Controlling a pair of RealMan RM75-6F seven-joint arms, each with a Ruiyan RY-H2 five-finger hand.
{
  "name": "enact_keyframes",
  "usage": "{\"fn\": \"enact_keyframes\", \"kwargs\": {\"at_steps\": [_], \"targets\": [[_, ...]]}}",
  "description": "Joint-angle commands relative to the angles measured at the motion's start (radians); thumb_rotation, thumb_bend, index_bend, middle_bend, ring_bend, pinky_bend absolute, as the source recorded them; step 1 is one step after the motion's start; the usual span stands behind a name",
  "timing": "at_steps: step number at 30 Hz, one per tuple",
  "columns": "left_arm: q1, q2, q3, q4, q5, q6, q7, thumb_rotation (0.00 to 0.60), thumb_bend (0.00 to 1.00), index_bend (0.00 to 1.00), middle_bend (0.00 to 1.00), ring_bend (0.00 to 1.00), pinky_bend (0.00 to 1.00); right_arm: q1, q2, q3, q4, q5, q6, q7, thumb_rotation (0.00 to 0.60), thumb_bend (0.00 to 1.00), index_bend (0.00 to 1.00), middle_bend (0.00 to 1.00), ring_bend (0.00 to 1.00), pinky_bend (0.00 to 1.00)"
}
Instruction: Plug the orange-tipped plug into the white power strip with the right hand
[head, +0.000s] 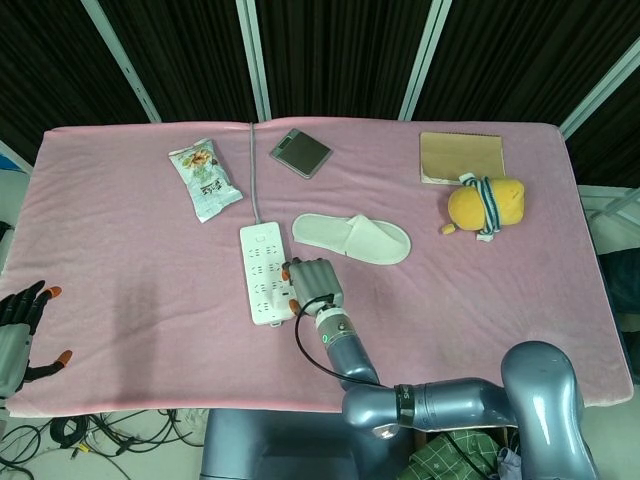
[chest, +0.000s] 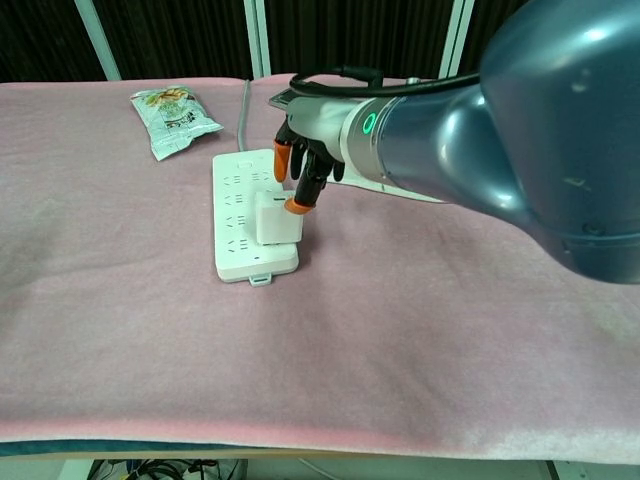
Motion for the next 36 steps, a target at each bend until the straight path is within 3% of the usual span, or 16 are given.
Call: {"fn": "enact_keyframes", "kwargs": {"at_steps": [1, 8, 14, 23, 29, 36], "targets": [[0.0, 0.0, 0.0, -0.001, -0.002, -0.001, 0.001, 0.6, 0.22, 0.1, 0.0, 0.0, 0.0, -0.004, 0.02, 0.0, -0.019, -0.024, 0.022, 0.002, 0.6, 0.29, 0.49, 0.42, 0.52, 0.37], [-0.001, -0.001, 0.0, -0.003, -0.003, -0.003, 0.005, 0.6, 0.22, 0.1, 0.0, 0.0, 0.0, -0.021, 0.042, -0.012, -0.048, -0.066, 0.051, 0.026, 0.6, 0.44, 0.77, 0.67, 0.71, 0.54], [-0.002, -0.001, 0.0, -0.004, -0.005, -0.004, 0.005, 0.6, 0.22, 0.1, 0.0, 0.0, 0.0, -0.025, 0.047, -0.027, -0.059, -0.086, 0.053, 0.035, 0.6, 0.65, 0.98, 0.84, 0.85, 0.74], [-0.002, 0.0, -0.001, -0.005, -0.006, -0.004, 0.002, 0.6, 0.22, 0.1, 0.0, 0.0, 0.0, 0.011, 0.064, -0.026, -0.05, -0.011, 0.0, -0.019, 0.6, 0.84, 1.0, 0.99, 0.98, 0.89], [-0.002, 0.0, -0.002, -0.004, -0.004, -0.002, -0.003, 0.6, 0.22, 0.1, 0.0, 0.0, 0.0, 0.041, 0.106, 0.027, -0.037, 0.172, -0.098, -0.037, 0.6, 0.86, 1.0, 1.0, 0.98, 0.9], [0.001, -0.005, -0.003, 0.002, 0.007, 0.009, -0.01, 0.6, 0.22, 0.1, 0.01, 0.0, 0.0, 0.07, 0.132, 0.037, -0.02, 0.299, -0.16, -0.041, 0.6, 0.86, 1.0, 1.0, 0.98, 0.9]]}}
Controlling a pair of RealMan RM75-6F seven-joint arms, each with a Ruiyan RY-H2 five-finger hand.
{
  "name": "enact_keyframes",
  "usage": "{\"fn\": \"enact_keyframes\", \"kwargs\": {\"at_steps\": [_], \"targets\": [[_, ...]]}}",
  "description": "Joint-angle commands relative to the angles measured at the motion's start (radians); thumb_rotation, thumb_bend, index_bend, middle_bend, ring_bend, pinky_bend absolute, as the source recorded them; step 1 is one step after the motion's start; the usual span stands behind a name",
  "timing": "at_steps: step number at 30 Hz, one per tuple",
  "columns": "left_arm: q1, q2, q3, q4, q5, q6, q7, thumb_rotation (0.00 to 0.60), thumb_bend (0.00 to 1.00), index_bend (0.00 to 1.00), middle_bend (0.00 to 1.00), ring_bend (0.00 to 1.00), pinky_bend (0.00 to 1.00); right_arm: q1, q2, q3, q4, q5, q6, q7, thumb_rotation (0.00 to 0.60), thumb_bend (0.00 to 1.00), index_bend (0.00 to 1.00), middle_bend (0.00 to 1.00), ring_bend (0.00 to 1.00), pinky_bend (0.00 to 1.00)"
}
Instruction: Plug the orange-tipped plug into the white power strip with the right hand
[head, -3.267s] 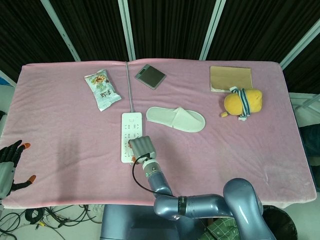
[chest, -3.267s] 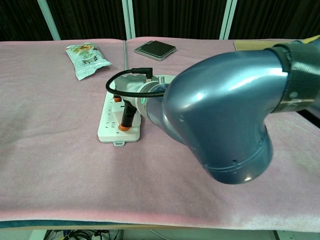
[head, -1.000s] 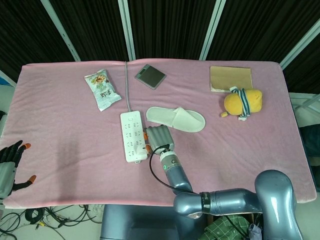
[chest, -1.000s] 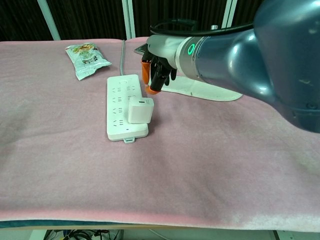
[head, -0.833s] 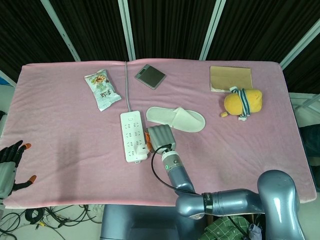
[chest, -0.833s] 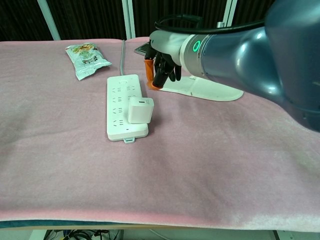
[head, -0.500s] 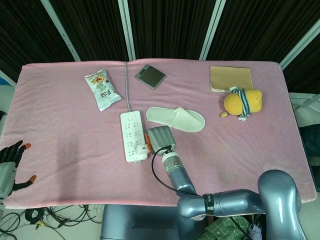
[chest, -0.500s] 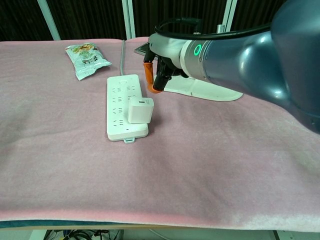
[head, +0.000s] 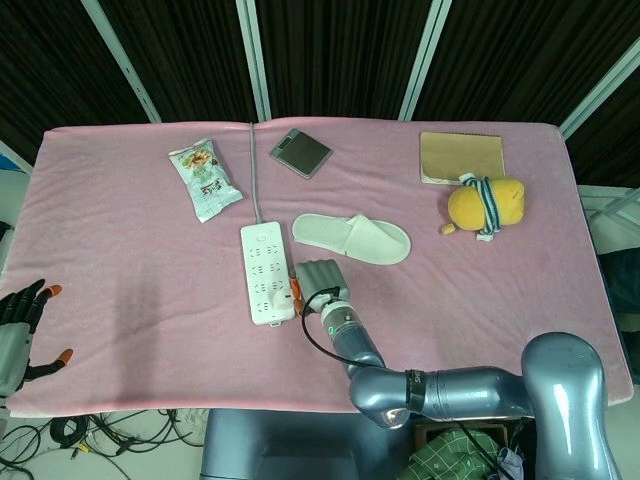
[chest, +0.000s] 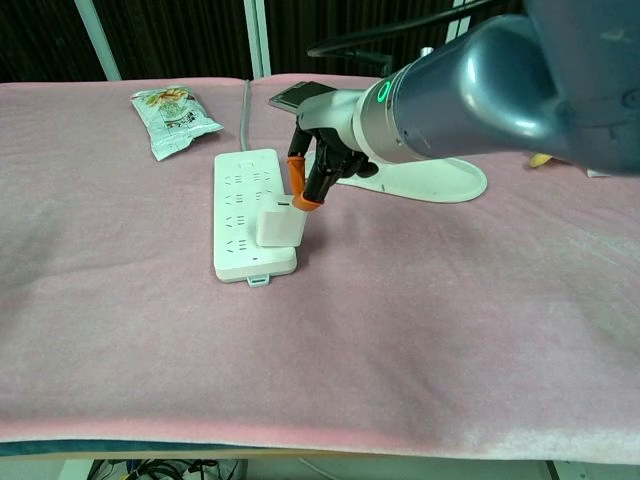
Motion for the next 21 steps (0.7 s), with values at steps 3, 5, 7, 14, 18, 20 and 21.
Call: {"fn": "enact_keyframes", "kwargs": {"at_steps": [3, 5, 7, 14, 18, 20, 21], "targets": [[0.001, -0.001, 0.0, 0.002, 0.001, 0.001, 0.0, 0.6, 0.22, 0.1, 0.0, 0.0, 0.0, 0.03, 0.022, 0.01, 0.021, 0.073, -0.047, -0.001, 0.6, 0.87, 1.0, 1.0, 0.98, 0.9], [0.001, -0.001, 0.0, 0.002, 0.0, 0.001, 0.0, 0.6, 0.22, 0.1, 0.0, 0.0, 0.0, 0.037, 0.026, 0.009, 0.023, 0.078, -0.051, 0.0, 0.6, 0.88, 1.0, 1.0, 0.98, 0.9], [0.001, -0.001, 0.0, 0.002, -0.001, 0.0, 0.0, 0.6, 0.22, 0.1, 0.0, 0.0, 0.0, 0.044, 0.031, 0.008, 0.022, 0.082, -0.056, 0.004, 0.6, 0.89, 1.0, 1.0, 0.98, 0.9], [0.001, -0.001, 0.0, 0.001, -0.001, 0.001, 0.001, 0.6, 0.22, 0.1, 0.01, 0.0, 0.0, 0.068, 0.035, 0.001, 0.021, 0.099, -0.064, 0.016, 0.6, 0.89, 1.0, 1.0, 0.98, 0.9], [0.001, 0.0, 0.001, 0.001, -0.001, 0.0, 0.001, 0.6, 0.22, 0.1, 0.0, 0.0, 0.0, 0.081, 0.029, -0.004, 0.026, 0.103, -0.07, 0.021, 0.6, 0.89, 1.0, 1.0, 0.98, 0.9], [0.001, 0.0, 0.001, 0.001, -0.001, -0.001, 0.0, 0.6, 0.22, 0.1, 0.0, 0.0, 0.0, 0.088, 0.023, -0.008, 0.032, 0.103, -0.074, 0.028, 0.6, 0.89, 1.0, 1.0, 0.98, 0.9], [0.001, 0.0, 0.001, 0.001, 0.0, 0.0, -0.001, 0.6, 0.22, 0.1, 0.0, 0.0, 0.0, 0.091, 0.02, -0.01, 0.034, 0.103, -0.076, 0.03, 0.6, 0.89, 1.0, 1.0, 0.98, 0.9]]}}
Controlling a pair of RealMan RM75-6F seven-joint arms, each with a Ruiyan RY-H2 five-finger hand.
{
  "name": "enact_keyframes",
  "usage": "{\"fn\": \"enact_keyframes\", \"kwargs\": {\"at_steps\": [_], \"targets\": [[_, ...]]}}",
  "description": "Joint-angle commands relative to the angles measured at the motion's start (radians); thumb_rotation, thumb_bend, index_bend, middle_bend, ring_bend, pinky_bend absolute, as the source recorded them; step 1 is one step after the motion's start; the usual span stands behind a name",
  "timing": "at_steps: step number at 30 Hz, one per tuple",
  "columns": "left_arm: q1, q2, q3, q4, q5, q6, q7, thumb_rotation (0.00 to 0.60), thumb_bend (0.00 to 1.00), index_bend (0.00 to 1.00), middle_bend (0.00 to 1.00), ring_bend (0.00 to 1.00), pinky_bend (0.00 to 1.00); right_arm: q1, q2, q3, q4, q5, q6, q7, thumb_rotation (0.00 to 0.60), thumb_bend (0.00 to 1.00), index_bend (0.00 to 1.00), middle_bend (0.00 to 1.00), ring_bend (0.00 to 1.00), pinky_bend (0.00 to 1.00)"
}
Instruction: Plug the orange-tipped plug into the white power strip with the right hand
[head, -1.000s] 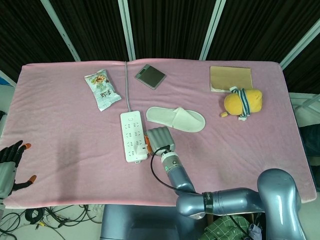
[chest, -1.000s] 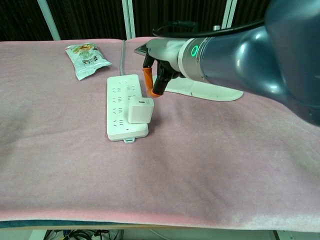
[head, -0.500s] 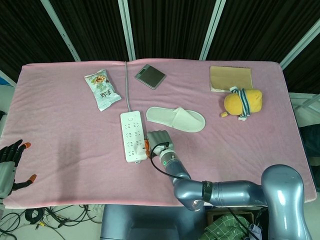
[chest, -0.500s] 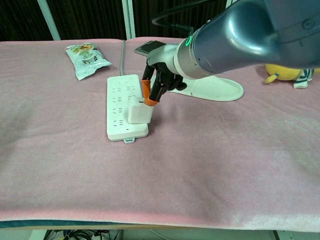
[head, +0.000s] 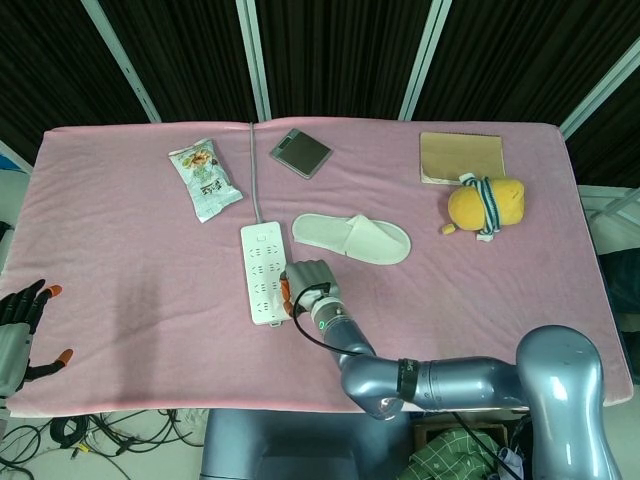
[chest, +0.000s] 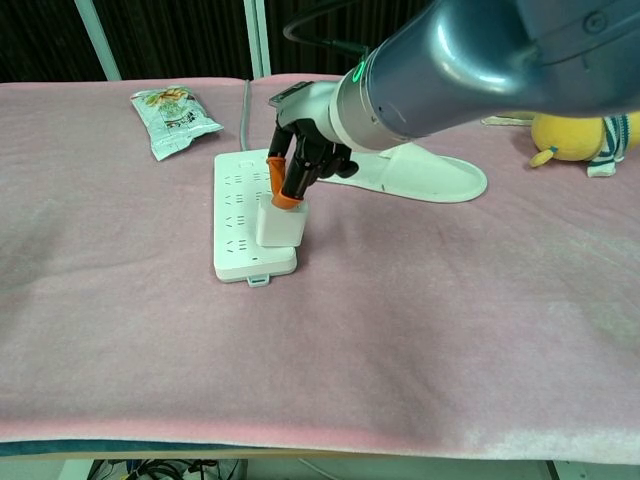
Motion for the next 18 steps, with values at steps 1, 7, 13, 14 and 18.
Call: {"fn": "enact_keyframes", "kwargs": {"at_steps": [1, 7, 13, 14, 18], "targets": [[0.0, 0.0, 0.0, 0.0, 0.0, 0.0, -0.001, 0.6, 0.22, 0.1, 0.0, 0.0, 0.0, 0.007, -0.006, -0.005, 0.007, 0.0, -0.005, 0.006, 0.6, 0.89, 1.0, 1.0, 0.98, 0.9], [0.0, 0.001, 0.0, -0.001, 0.0, -0.001, -0.004, 0.6, 0.22, 0.1, 0.0, 0.0, 0.0, 0.024, -0.02, -0.021, 0.026, -0.006, -0.009, 0.02, 0.6, 0.89, 1.0, 0.99, 0.98, 0.9], [-0.001, 0.002, 0.0, -0.001, 0.0, -0.003, -0.006, 0.6, 0.22, 0.1, 0.01, 0.0, 0.0, 0.034, -0.03, -0.032, 0.042, -0.013, -0.013, 0.037, 0.6, 0.89, 1.0, 0.99, 0.98, 0.9], [0.0, 0.003, 0.0, -0.001, 0.0, -0.002, -0.006, 0.6, 0.22, 0.1, 0.0, 0.0, 0.0, 0.036, -0.031, -0.034, 0.045, -0.013, -0.017, 0.039, 0.6, 0.89, 1.0, 0.99, 0.98, 0.9], [0.0, 0.003, 0.0, -0.002, 0.0, -0.003, -0.006, 0.6, 0.22, 0.1, 0.0, 0.0, 0.0, 0.044, -0.037, -0.039, 0.054, -0.013, -0.027, 0.047, 0.6, 0.89, 1.0, 0.99, 0.98, 0.9]]}}
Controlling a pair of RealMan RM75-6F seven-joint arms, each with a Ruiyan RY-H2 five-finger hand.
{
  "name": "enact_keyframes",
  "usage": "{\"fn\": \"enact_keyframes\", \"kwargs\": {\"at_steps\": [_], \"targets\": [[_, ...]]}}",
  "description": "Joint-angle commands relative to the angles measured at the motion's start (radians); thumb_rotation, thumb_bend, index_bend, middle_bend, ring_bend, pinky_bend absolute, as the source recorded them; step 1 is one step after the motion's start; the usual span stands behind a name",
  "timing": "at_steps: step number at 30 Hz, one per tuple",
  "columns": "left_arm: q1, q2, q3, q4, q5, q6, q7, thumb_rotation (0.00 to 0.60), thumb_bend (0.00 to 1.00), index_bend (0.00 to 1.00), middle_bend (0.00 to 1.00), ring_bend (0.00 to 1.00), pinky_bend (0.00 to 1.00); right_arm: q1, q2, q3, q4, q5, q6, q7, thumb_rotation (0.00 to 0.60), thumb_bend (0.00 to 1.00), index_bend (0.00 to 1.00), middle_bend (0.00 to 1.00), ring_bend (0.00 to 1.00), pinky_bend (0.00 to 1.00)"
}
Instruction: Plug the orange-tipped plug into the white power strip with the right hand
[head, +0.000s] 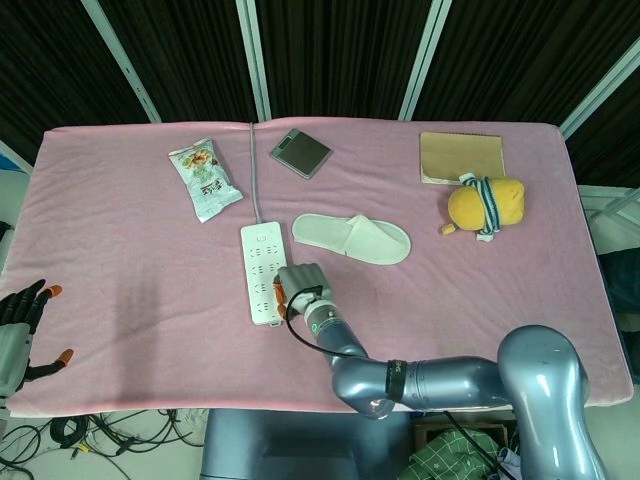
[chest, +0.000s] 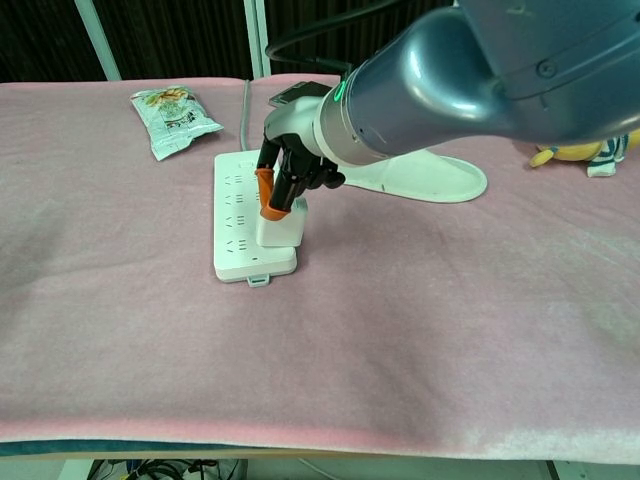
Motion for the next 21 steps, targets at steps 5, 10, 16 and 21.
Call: {"fn": "enact_keyframes", "kwargs": {"at_steps": [5, 10, 16, 21], "targets": [[0.0, 0.001, -0.001, -0.001, -0.001, 0.0, -0.002, 0.6, 0.22, 0.1, 0.0, 0.0, 0.0, 0.014, -0.01, -0.006, 0.017, 0.002, -0.012, 0.011, 0.6, 0.89, 1.0, 0.99, 0.98, 0.9], [0.0, 0.001, 0.0, -0.001, -0.001, -0.001, -0.002, 0.6, 0.22, 0.1, 0.0, 0.0, 0.0, 0.023, -0.013, -0.015, 0.026, 0.011, -0.014, 0.014, 0.6, 0.89, 1.0, 0.99, 0.98, 0.9], [0.0, 0.001, 0.0, -0.002, -0.001, -0.001, -0.002, 0.6, 0.22, 0.1, 0.0, 0.0, 0.0, 0.034, -0.019, -0.025, 0.03, 0.016, -0.018, 0.016, 0.6, 0.89, 1.0, 0.99, 0.98, 0.9], [0.0, 0.002, 0.0, -0.002, -0.002, -0.002, -0.003, 0.6, 0.22, 0.1, 0.0, 0.0, 0.0, 0.047, -0.032, -0.033, 0.041, 0.017, -0.019, 0.016, 0.6, 0.89, 1.0, 0.99, 0.98, 0.9]]}}
